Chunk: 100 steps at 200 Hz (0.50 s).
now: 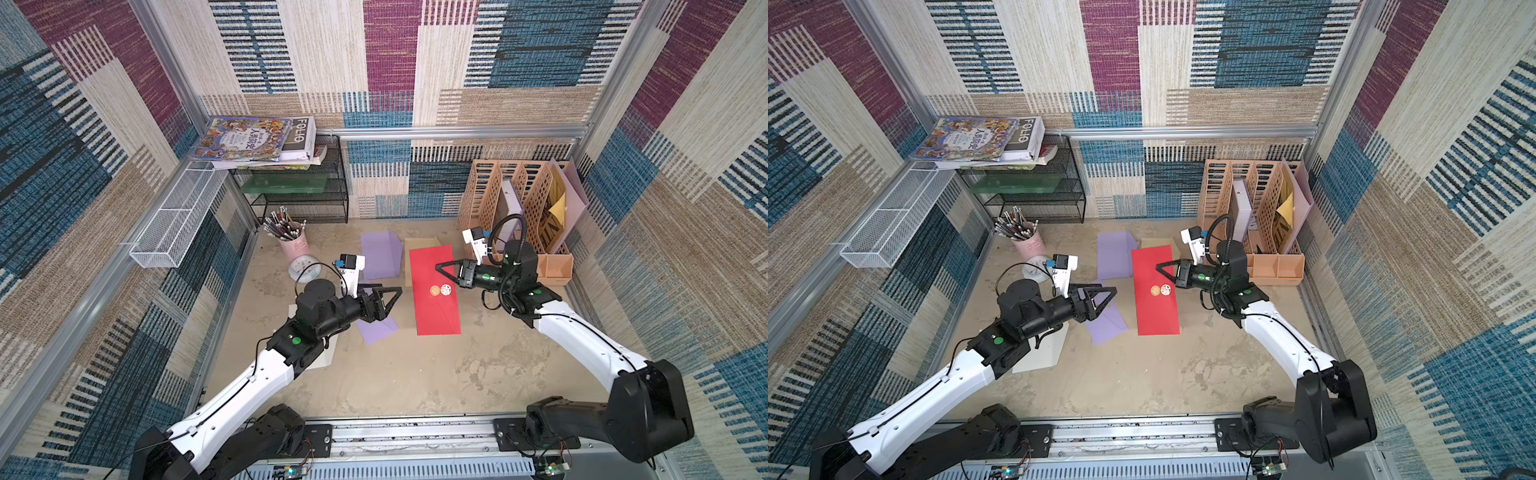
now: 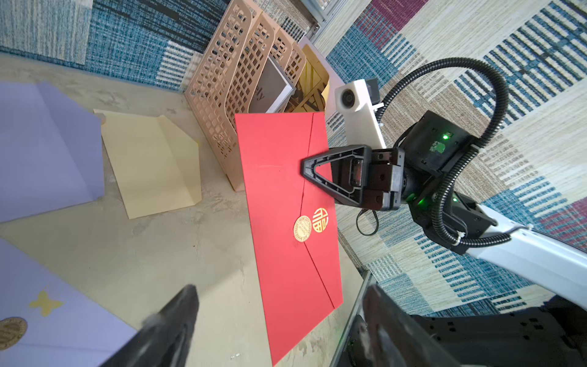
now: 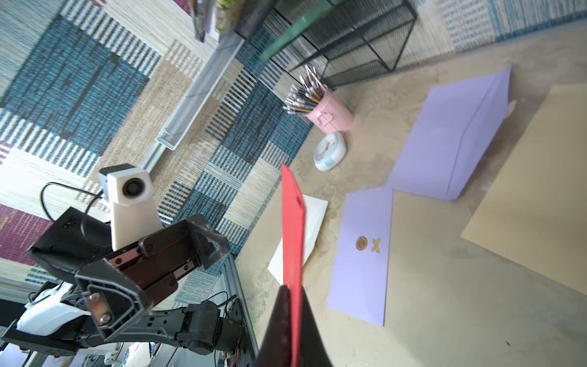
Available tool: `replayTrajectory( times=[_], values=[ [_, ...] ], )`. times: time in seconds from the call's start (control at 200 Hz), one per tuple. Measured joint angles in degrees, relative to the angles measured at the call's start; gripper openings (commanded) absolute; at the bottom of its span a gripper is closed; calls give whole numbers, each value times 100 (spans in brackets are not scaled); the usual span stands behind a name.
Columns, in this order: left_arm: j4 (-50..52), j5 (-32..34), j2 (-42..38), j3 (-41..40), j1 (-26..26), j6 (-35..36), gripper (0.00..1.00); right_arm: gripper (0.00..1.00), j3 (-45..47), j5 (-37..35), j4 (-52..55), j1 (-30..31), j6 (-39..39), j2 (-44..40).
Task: Open the envelope
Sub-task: Pick up the envelope from the center of the board.
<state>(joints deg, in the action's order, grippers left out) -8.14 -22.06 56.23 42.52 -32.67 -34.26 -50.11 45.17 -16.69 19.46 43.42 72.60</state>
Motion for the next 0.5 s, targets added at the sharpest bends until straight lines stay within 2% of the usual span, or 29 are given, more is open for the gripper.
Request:
replayTrajectory(
  times=[0.21,0.501],
  values=[
    [-44,-608,461,260,140,122,78,0,271,-83,-619,232,153,-376],
    [-994,-1932,994,249,577,52,78,0,461,13,-988,203,96,-560]
  ],
)
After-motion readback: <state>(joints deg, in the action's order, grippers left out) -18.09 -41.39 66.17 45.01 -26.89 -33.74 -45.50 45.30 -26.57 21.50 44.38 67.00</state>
